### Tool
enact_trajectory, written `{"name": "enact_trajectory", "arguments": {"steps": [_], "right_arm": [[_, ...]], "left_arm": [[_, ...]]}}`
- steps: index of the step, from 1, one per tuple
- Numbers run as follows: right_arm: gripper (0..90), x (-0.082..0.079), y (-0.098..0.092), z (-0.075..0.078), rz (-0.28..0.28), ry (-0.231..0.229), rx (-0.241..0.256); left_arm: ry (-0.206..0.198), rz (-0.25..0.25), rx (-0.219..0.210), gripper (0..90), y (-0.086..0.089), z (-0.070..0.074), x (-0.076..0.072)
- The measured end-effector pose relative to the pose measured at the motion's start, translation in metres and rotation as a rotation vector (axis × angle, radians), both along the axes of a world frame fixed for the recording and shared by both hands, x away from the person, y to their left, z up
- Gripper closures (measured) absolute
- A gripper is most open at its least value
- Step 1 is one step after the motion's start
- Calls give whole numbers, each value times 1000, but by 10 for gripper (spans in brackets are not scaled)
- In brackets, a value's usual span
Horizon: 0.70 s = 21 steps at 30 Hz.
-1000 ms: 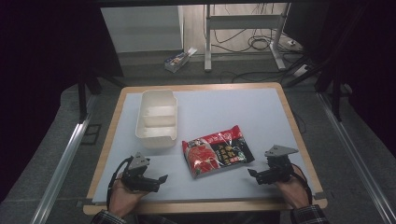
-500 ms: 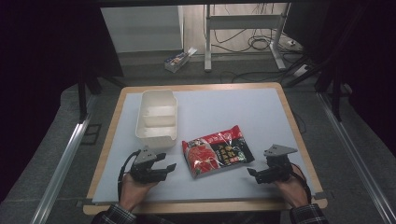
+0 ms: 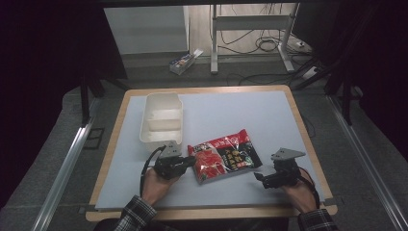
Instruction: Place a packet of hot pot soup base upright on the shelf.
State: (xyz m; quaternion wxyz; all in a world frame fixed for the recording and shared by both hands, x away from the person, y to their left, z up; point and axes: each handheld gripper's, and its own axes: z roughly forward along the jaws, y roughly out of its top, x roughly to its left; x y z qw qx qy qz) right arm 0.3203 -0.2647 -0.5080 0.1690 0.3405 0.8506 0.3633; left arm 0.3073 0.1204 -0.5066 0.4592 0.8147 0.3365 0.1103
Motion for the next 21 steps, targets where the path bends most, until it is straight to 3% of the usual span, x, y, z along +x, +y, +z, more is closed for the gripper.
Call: {"name": "enact_trajectory", "arguments": {"steps": [7,10,13,21], "right_arm": [[7,1,1,-1,0,8,-6],[7,1,2,-1,-4,9,-10],[8,1,2,-2,-11,10,-13],[6,1,2,-2,-22,18,-13]], "left_arm": [[-3,-13,24,897,-15,-7,10],[8,-7,69,897,-20,-14,12],[39,8,55,897,-17,-20,14],[47,12,66,900,-12,-26,13]]}}
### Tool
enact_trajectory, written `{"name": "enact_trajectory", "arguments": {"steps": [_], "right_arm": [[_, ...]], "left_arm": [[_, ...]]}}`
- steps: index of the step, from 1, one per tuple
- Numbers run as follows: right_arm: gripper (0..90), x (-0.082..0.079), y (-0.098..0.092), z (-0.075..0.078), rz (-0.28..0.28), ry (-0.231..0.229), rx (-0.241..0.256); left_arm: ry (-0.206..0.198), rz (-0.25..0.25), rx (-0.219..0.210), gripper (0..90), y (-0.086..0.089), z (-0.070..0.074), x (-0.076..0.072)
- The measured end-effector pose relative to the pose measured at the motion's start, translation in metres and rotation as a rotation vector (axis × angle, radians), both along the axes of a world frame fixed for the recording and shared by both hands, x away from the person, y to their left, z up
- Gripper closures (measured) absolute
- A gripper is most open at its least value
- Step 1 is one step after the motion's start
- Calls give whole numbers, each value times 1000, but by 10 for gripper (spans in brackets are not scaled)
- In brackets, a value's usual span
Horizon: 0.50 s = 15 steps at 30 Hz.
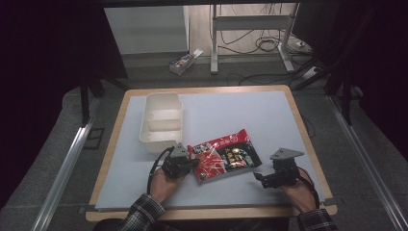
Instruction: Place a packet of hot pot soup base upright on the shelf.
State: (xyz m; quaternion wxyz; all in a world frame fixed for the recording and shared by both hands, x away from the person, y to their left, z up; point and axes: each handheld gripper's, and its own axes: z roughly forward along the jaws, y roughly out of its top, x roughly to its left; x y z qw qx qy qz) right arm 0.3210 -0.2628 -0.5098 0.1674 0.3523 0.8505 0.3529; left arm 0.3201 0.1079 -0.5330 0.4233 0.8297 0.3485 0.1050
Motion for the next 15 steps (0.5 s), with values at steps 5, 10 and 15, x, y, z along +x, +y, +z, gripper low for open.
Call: {"name": "enact_trajectory", "arguments": {"steps": [5,10,15], "right_arm": [[0,-1,2,2,-2,8,11],[0,-3,10,10,19,32,78],[4,-3,21,20,34,71,114]], "left_arm": [[-6,3,14,900,2,-3,-2],[10,4,-2,900,6,-5,-2],[-4,4,-3,900,6,-7,-3]]}}
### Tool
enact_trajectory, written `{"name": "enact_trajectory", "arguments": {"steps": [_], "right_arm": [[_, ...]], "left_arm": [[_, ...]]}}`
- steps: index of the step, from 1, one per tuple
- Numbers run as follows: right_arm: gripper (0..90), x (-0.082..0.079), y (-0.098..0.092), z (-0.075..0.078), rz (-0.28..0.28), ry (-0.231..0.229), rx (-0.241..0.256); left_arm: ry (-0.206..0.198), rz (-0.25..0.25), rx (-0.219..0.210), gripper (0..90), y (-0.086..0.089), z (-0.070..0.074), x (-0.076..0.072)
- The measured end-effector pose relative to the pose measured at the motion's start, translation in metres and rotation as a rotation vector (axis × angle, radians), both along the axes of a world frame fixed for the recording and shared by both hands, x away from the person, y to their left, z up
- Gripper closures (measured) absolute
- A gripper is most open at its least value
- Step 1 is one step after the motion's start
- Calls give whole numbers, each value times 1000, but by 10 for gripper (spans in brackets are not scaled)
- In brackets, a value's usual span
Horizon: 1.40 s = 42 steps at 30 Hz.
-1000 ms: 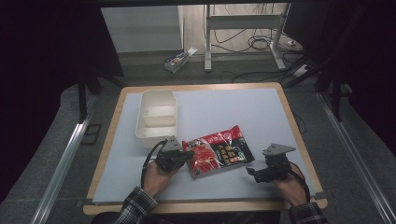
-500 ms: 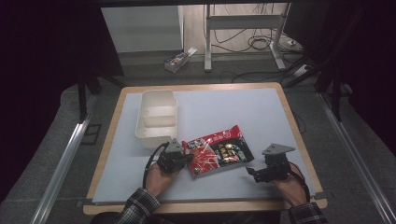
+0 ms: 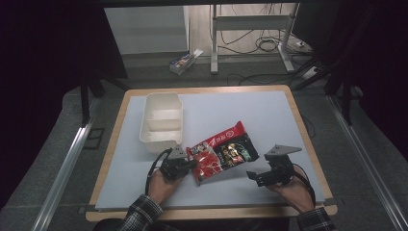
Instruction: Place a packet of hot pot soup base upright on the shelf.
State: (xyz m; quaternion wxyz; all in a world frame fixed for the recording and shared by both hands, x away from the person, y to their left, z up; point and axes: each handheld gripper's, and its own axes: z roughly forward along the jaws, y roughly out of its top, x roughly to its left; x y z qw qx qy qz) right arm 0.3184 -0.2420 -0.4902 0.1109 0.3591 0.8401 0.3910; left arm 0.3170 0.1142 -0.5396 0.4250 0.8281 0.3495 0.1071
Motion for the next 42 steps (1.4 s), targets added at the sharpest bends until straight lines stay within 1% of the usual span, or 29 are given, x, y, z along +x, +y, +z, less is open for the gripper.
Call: {"name": "enact_trajectory", "arguments": {"steps": [2,4,6,7,8,10,11,12,13,14,16,20,21,23,25,26,28,30,31,32,33,34,36,37,38,39,40,41,42], "right_arm": [[34,2,5,2,3,11,0],[41,7,10,3,15,29,11],[51,11,16,4,18,29,8],[51,11,16,4,18,29,8],[60,16,23,7,23,52,28],[68,18,24,8,25,58,34],[75,22,28,9,26,67,47],[94,29,32,10,18,90,66],[94,29,32,10,18,90,66],[122,36,37,10,19,123,91],[169,41,41,10,22,140,109],[265,47,54,12,33,143,112],[286,48,55,13,35,144,115],[324,50,59,15,41,149,139],[365,51,62,17,50,157,180],[393,52,65,18,54,152,184],[468,52,69,20,50,145,176],[528,53,69,23,30,159,203],[555,54,70,24,25,160,206],[589,55,69,26,20,162,210],[612,56,68,28,18,163,237],[633,56,65,30,11,156,260],[665,59,62,34,3,151,277],[679,60,61,36,2,157,293],[683,61,60,37,4,165,309],[685,62,60,39,8,163,308],[686,62,60,42,13,157,298],[687,62,60,44,16,151,288],[688,62,60,47,15,145,288]], "left_arm": [[5,3,-6,900,0,-1,0],[4,4,-7,900,1,-1,0],[0,4,-4,900,0,-1,0],[0,4,-4,900,0,-1,0],[-1,4,-5,900,0,-1,-1],[-4,3,-4,900,0,-2,-1],[-3,4,-7,900,0,-2,-1],[-3,2,-4,900,1,-2,-1],[-3,2,-4,900,1,-2,-1],[-8,2,-2,900,0,-2,-1],[-9,0,-3,900,1,-2,-1],[-9,-2,1,900,1,-2,-1],[-6,3,-8,900,1,-3,-1],[-5,1,-4,900,1,-3,-1],[1,-2,-4,899,2,-3,0],[3,-2,-3,899,2,-3,0],[8,0,-7,897,2,-3,0],[0,8,1,884,2,-2,0],[-15,13,14,852,2,-1,-1],[-31,20,17,798,1,0,-2],[-49,24,30,725,1,1,-3],[-58,23,41,658,0,2,-3],[-74,23,46,579,-1,4,-5],[-74,23,46,550,-1,4,-5],[-86,19,41,513,-2,8,-9],[-86,19,41,482,-2,8,-9],[-100,17,34,451,-2,12,-13],[-106,20,25,421,-2,13,-15],[-108,22,22,387,-1,15,-17]]}}
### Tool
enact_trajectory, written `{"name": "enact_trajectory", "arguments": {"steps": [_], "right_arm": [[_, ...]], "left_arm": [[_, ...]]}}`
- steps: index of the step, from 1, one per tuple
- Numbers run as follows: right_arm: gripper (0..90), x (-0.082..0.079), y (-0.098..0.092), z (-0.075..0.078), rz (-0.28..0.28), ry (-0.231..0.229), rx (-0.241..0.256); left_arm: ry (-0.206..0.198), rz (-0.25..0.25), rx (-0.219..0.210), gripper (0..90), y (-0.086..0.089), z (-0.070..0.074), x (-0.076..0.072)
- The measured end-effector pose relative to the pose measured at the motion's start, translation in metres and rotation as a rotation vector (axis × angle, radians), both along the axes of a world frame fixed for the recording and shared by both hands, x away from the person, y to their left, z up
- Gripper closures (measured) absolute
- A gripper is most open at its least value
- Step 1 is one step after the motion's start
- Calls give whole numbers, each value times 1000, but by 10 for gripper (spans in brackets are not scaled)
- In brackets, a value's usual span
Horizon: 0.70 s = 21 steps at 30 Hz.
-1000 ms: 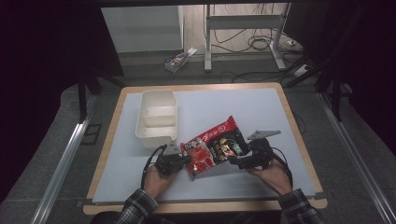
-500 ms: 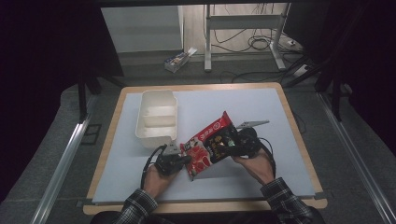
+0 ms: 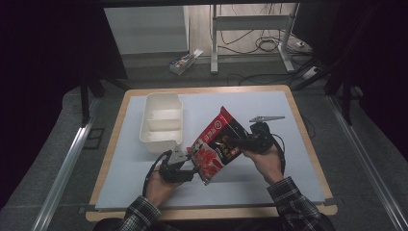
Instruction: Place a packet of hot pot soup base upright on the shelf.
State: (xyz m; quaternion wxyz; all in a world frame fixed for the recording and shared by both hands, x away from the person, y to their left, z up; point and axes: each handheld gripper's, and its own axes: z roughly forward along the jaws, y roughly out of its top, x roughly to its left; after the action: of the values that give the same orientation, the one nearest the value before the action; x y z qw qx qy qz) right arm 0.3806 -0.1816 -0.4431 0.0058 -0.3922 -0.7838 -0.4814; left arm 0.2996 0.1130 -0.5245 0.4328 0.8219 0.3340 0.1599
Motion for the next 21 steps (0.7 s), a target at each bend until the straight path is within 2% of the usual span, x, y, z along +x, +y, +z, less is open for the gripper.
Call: {"name": "enact_trajectory", "arguments": {"steps": [1,2,3,6,8,9,12,15,19,21], "right_arm": [[688,0,0,0,0,0,0],[687,1,1,9,2,-18,-5],[687,1,1,12,4,-27,-11],[683,1,3,24,7,-61,-28],[682,2,3,27,8,-64,-27],[682,5,4,33,11,-73,-35],[682,7,6,39,13,-87,-50],[682,10,6,46,12,-101,-54],[682,16,7,54,6,-107,-42],[682,19,8,58,4,-116,-46]], "left_arm": [[0,0,0,355,0,0,0],[-16,4,-3,317,4,3,-5],[-14,0,-12,295,6,3,-6],[2,2,-36,238,12,3,-10],[17,6,-42,221,13,3,-11],[27,8,-39,172,14,2,-11],[40,8,-22,108,15,2,-15],[44,8,-22,76,16,2,-17],[34,24,12,48,23,0,-21],[39,24,14,35,27,0,-22]]}}
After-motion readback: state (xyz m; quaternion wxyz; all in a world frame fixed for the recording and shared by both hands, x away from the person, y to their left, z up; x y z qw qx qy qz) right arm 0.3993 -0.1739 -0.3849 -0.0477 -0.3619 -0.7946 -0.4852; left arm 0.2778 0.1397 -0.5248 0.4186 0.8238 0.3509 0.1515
